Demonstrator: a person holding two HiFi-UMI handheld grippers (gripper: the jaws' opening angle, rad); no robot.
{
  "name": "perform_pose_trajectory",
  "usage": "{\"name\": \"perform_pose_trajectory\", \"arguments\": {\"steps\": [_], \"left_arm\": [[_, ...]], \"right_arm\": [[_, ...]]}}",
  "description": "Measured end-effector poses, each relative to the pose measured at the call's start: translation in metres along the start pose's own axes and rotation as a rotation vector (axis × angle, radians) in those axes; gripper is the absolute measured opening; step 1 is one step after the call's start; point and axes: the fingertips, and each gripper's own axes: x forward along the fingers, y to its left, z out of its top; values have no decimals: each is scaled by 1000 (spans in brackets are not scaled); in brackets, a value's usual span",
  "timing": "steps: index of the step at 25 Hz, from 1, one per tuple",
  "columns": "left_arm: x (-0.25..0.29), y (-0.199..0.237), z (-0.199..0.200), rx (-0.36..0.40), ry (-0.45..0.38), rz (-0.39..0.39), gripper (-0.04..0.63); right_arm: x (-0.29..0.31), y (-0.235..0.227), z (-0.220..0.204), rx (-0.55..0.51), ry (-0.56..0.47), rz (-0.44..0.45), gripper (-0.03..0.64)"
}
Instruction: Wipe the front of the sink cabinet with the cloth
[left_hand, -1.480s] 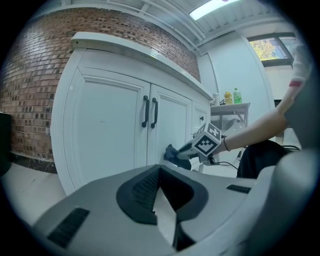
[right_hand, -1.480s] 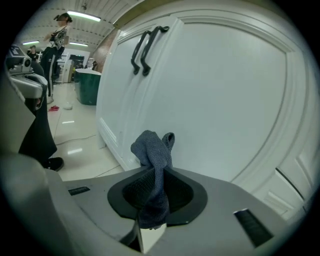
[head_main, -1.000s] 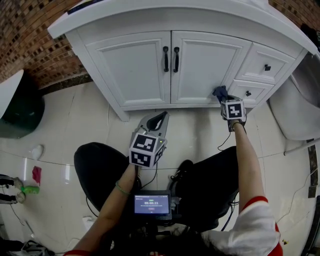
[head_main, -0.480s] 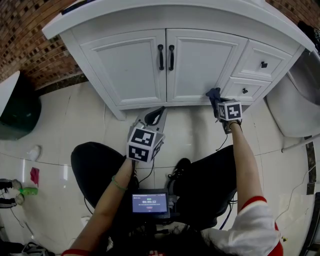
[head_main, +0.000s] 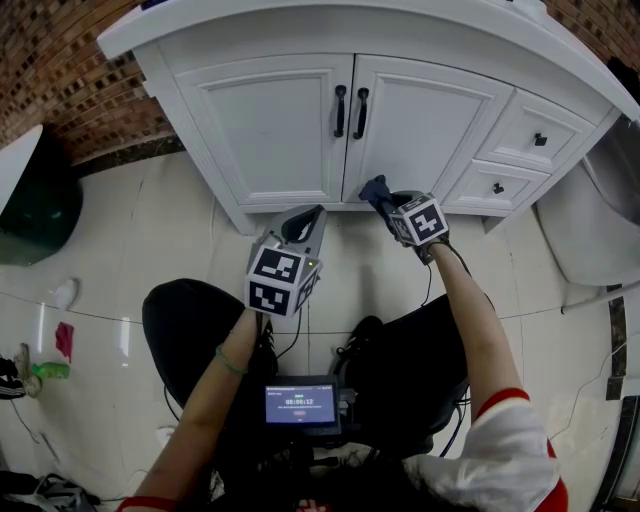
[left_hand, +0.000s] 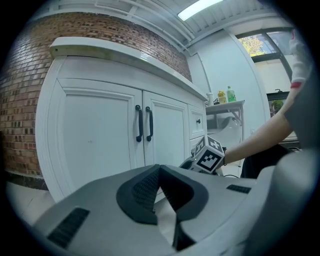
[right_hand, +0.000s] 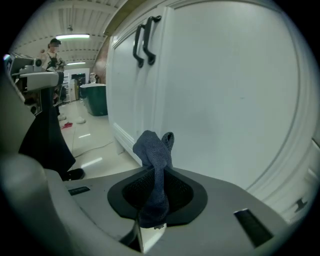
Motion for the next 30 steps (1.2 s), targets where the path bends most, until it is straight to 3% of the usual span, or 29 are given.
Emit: {"name": "perform_pose_trajectory", "arguments": {"steps": [7, 15, 23, 30], "left_arm": [[5, 1, -14, -16, 12, -18, 20], [11, 5, -24, -28, 23, -21, 20], [11, 2, -34, -45, 41, -26, 20], [11, 3, -39, -46, 52, -10, 20]], "right_arm": [[35, 49, 18, -146, 37, 96, 61], [55, 23, -4, -165, 143, 39, 60], [41, -40, -69, -34, 225, -56, 60], [-1, -118, -120, 198, 268, -271, 61]]}}
